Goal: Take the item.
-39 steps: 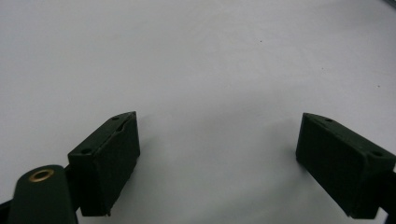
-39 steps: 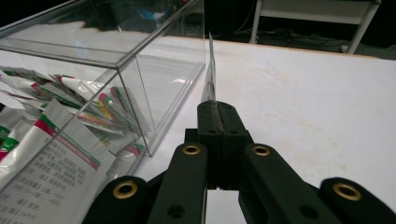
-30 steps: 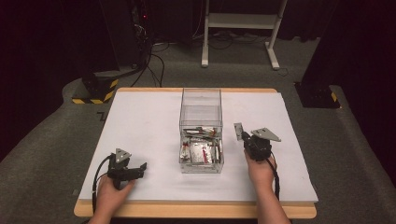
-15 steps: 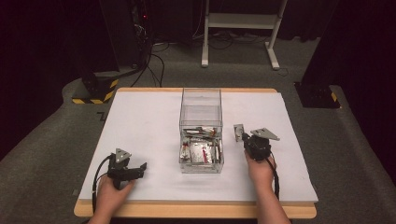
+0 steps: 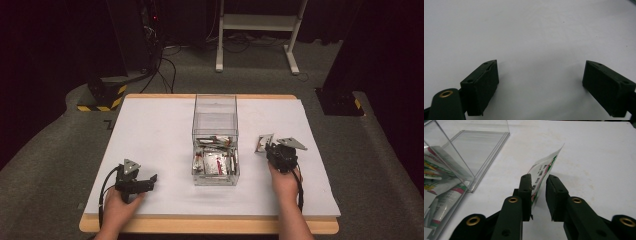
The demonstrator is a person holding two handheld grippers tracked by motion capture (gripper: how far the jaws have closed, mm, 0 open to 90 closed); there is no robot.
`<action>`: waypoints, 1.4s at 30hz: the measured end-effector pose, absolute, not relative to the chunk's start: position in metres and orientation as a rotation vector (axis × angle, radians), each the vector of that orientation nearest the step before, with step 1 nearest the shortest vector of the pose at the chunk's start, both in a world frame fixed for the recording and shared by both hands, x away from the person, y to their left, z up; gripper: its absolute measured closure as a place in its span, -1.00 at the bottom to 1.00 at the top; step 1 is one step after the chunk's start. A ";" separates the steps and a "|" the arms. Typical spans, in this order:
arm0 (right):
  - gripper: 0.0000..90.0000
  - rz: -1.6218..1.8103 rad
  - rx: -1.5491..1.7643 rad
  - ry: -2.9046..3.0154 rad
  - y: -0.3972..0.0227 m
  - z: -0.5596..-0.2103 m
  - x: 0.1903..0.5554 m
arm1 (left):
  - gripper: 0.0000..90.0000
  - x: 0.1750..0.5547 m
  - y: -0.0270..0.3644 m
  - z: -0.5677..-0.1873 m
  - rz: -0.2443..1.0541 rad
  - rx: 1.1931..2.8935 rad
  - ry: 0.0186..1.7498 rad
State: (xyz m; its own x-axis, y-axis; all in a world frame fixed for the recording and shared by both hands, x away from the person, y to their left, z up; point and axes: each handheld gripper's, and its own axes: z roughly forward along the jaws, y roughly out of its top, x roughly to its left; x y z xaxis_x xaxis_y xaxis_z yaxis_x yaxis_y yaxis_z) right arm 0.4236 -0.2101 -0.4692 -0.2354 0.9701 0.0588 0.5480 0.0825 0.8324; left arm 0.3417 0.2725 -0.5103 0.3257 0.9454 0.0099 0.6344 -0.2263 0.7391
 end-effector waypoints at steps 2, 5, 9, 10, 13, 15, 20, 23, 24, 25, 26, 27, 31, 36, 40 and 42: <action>0.60 1.042 1.507 1.829 -0.214 -0.469 0.423 | -0.69 0.342 0.272 -0.510 0.624 1.954 1.387; 0.56 1.040 1.523 1.812 -0.220 -0.468 0.422 | -0.69 0.342 0.273 -0.510 0.625 1.955 1.387; 0.52 1.051 1.537 1.782 -0.228 -0.464 0.419 | -0.69 0.342 0.273 -0.510 0.624 1.955 1.387; 0.51 1.055 1.539 1.775 -0.229 -0.463 0.418 | -0.69 0.342 0.273 -0.510 0.624 1.954 1.387; 0.48 1.073 1.532 1.768 -0.231 -0.460 0.415 | -0.69 0.342 0.273 -0.510 0.625 1.956 1.386; 0.45 1.077 1.525 1.773 -0.230 -0.459 0.414 | -0.69 0.342 0.273 -0.510 0.625 1.956 1.386; 0.37 1.079 1.487 1.809 -0.222 -0.459 0.411 | -0.69 0.342 0.273 -0.510 0.625 1.956 1.386; 0.27 1.074 1.449 1.869 -0.210 -0.461 0.408 | -0.69 0.342 0.273 -0.510 0.624 1.954 1.387; 0.25 1.074 1.446 1.881 -0.207 -0.462 0.407 | -0.69 0.342 0.273 -0.510 0.625 1.956 1.386; 0.23 1.072 1.444 1.893 -0.204 -0.464 0.406 | -0.69 0.342 0.273 -0.510 0.625 1.956 1.386; 0.21 1.066 1.437 1.912 -0.201 -0.465 0.405 | -0.69 0.342 0.273 -0.510 0.625 1.955 1.386; 0.18 1.056 1.432 1.928 -0.197 -0.467 0.405 | -0.69 0.342 0.273 -0.510 0.625 1.955 1.386; 0.09 1.032 1.410 1.993 -0.183 -0.477 0.404 | -0.69 0.342 0.273 -0.510 0.624 1.960 1.384; -0.02 0.990 1.384 2.082 -0.165 -0.488 0.401 | -0.69 0.342 0.273 -0.510 0.624 1.960 1.385; -0.14 0.947 1.348 2.133 -0.153 -0.496 0.400 | -0.69 0.342 0.273 -0.510 0.623 1.959 1.386; -0.20 0.921 1.329 2.161 -0.149 -0.503 0.401 | -0.69 0.342 0.273 -0.510 0.623 1.958 1.386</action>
